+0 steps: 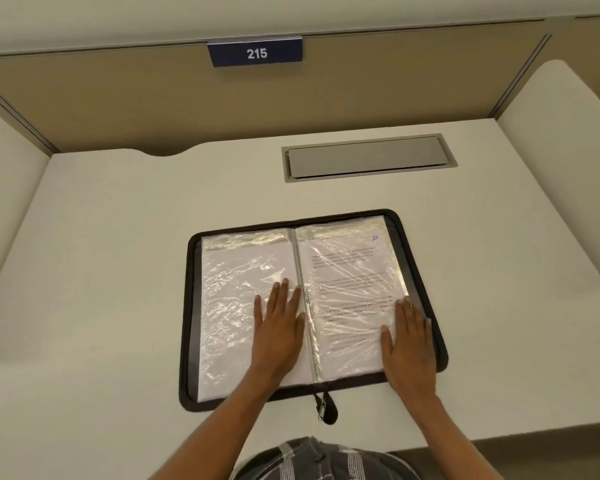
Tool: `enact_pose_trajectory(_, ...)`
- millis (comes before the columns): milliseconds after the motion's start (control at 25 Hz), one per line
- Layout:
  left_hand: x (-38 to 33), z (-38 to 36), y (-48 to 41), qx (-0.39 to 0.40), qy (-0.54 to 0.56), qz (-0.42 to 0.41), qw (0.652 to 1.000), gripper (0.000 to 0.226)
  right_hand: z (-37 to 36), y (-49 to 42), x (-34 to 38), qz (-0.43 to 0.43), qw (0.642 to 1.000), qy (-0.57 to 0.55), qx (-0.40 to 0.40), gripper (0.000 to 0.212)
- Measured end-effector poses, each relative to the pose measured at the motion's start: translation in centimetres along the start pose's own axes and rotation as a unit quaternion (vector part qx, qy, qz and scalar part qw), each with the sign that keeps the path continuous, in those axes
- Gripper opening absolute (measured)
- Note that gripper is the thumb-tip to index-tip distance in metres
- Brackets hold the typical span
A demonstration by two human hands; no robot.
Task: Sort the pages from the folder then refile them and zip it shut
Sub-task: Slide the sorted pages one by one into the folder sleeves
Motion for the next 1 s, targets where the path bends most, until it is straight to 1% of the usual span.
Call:
enact_pose_trajectory(120,3.4,0.8,1.7,-0.032,0.024,0.071,0.997,0.057,0.9,-0.2,1.1,-0.032,0.999,0.027,-0.001,0.067)
enact_pose_trajectory(200,5.1,1.6,2.7,-0.047,0.056,0.120,0.990,0.059,1.5,-0.4,4.4,-0.011,1.000,0.012,0.006,0.067)
enact_pose_trajectory(280,6.2,2.4,3.6,-0.058,0.082,0.154,0.983,0.062,2.0,-0.3,9.2,0.043,0.996,-0.062,0.037,0.071)
enact_pose_trajectory(360,7.1,3.0,4.5,-0.060,0.101,0.180,0.977,0.065,2.0,-0.1,14.0,0.114,0.981,-0.127,0.098,0.073)
enact_pose_trajectory(400,7.3,3.3,4.8,-0.055,0.117,0.194,0.972,0.067,1.8,0.1,16.0,0.156,0.969,-0.134,0.135,0.075)
enact_pose_trajectory(440,7.5,3.6,5.2,-0.051,0.142,0.214,0.965,0.069,1.3,0.2,17.7,0.200,0.957,-0.116,0.177,0.077)
enact_pose_trajectory(520,7.4,4.4,5.9,-0.053,0.200,0.272,0.940,0.071,0.1,0.2,20.0,0.263,0.930,-0.044,0.252,0.084)
enact_pose_trajectory(600,7.6,5.2,6.1,-0.062,0.243,0.309,0.917,0.073,-1.4,0.6,21.5,0.282,0.917,0.022,0.281,0.088)
enact_pose_trajectory(720,8.5,6.0,5.6,-0.070,0.314,0.334,0.886,0.074,-2.9,1.5,22.6,0.284,0.917,0.074,0.269,0.088)
enact_pose_trajectory(840,8.8,7.0,4.5,-0.072,0.402,0.383,0.829,0.073,-3.3,2.0,22.8,0.281,0.921,0.091,0.253,0.088)
enact_pose_trajectory(920,8.9,7.5,3.8,-0.054,0.443,0.421,0.790,0.070,-3.1,2.2,22.8,0.278,0.923,0.091,0.250,0.088)
enact_pose_trajectory(1000,9.5,7.6,3.2,-0.026,0.460,0.439,0.771,0.058,-3.0,2.2,22.8,0.275,0.924,0.083,0.254,0.087)
Point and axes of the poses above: each hand's wrist, its own y-axis away from the middle knuckle, its own z-axis out of the back of the hand, x = y × z, the point moved 1 cm from there along -y, towards the middle knuckle, and after that the axes turned 4 degrees about z, right-handed, at the moved point
